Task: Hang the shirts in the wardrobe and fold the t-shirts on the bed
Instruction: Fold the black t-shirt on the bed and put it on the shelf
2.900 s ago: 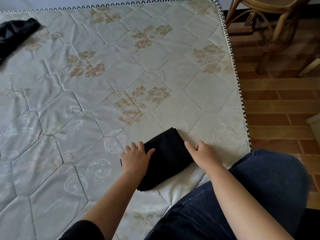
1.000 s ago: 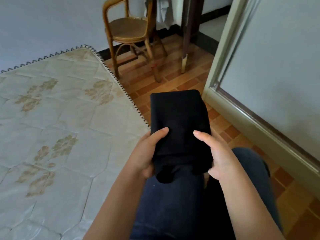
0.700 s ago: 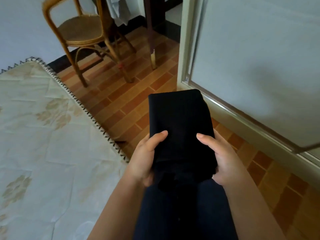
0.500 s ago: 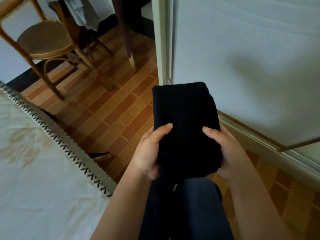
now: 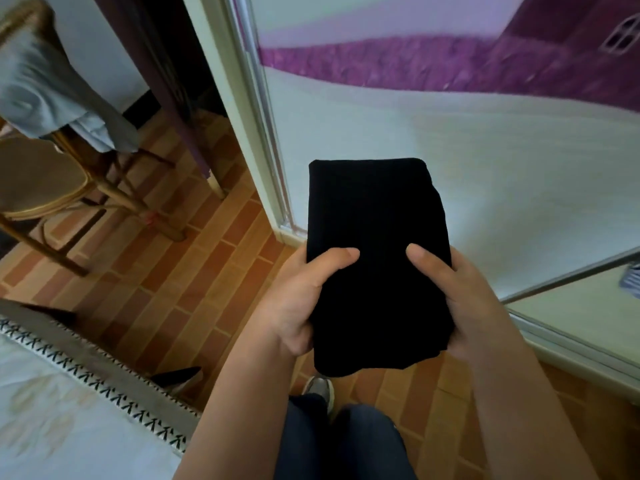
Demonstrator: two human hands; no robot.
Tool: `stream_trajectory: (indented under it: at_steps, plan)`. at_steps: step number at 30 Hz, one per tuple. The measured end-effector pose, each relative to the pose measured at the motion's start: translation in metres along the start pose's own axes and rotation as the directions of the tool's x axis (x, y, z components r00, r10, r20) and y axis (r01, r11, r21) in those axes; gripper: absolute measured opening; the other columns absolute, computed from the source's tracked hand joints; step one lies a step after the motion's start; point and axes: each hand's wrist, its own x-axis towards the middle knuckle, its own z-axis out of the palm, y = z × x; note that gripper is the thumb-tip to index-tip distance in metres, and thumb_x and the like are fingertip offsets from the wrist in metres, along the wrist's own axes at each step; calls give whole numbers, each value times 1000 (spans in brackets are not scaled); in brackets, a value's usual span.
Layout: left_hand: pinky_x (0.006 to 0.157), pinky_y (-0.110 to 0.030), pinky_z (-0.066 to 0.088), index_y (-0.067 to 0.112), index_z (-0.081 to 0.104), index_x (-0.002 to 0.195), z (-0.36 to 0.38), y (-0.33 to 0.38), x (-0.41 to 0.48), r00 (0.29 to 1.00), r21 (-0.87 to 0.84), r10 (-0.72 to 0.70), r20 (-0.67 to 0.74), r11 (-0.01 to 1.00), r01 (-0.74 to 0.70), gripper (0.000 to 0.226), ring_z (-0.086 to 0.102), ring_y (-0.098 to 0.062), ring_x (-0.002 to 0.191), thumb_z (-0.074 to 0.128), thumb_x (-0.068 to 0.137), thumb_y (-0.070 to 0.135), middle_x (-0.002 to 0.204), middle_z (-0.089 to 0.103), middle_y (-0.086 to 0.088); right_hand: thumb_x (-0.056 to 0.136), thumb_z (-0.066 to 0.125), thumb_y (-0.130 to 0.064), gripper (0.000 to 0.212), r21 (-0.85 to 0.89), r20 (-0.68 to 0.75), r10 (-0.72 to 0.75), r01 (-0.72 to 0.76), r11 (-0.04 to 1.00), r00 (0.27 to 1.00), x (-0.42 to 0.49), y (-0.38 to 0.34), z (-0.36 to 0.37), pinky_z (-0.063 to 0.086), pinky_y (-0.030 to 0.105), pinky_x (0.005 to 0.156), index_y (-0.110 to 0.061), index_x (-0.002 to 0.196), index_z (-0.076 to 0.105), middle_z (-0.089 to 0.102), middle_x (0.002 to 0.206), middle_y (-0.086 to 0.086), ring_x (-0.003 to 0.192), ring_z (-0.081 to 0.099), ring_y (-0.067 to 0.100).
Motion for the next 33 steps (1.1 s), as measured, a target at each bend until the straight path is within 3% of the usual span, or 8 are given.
stream_trajectory:
  at_steps: [2,4,6,17,21,25,28,33]
  plan:
    - [78,-35,57,14,57,120,26,22,-8,999,19,-5,38,1000,5,47,68,-27,97,65,73,18,110,68,-13,47,84,-51,78,-18,-56,-16,15,1000,998,-18,-31,-1,56,27,64,-19,113,61,72,103,3,91,70,21]
    - [75,-32,59,13,59,116,49,41,-15,998,54,-2,61,999,-2,38,69,-25,92,65,78,14,103,71,-11,61,72,-37,54,2,-99,-44,44,999,994,-38,-59,-3,57,26,61,-17,110,61,73,95,1,86,71,19]
    - [70,-31,59,13,60,110,71,59,-18,996,105,-12,91,995,2,27,70,-24,87,62,83,12,96,73,-9,64,67,-30,44,12,-145,-82,84,996,986,-54,-84,-6,57,25,61,-18,106,61,73,89,0,84,71,18]
    - [66,-31,56,11,62,108,177,114,-13,886,303,-162,433,952,26,22,71,-26,87,57,87,9,93,73,-9,66,69,-27,44,-30,-500,-304,334,942,811,-130,-156,-29,57,25,66,-18,109,62,73,96,1,88,71,18]
    - [71,-36,56,11,63,105,211,112,-6,825,344,-243,511,937,62,21,71,-29,86,58,85,7,92,73,-11,66,68,-25,44,16,-600,-304,391,920,740,-149,-162,-43,58,27,67,-16,109,62,73,98,3,90,70,21]
    - [83,-45,53,11,62,109,241,98,-3,764,382,-316,563,919,99,37,69,-34,92,63,72,12,101,71,-15,64,70,-28,49,35,-683,-270,400,916,679,-167,-159,-64,57,31,70,-14,111,62,73,98,4,91,70,22]
    - [81,-44,53,12,62,108,265,83,-2,727,407,-356,587,906,115,40,69,-33,92,64,69,14,101,71,-15,68,68,-26,46,63,-703,-256,417,907,664,-183,-158,-83,58,36,76,-14,111,62,72,101,8,92,70,24]
    - [72,-38,54,12,61,112,316,52,-6,685,459,-423,593,877,144,45,69,-31,91,66,68,17,101,71,-14,66,66,-27,41,86,-738,-240,441,893,630,-217,-158,-125,58,28,66,-18,106,62,73,92,4,83,71,18]
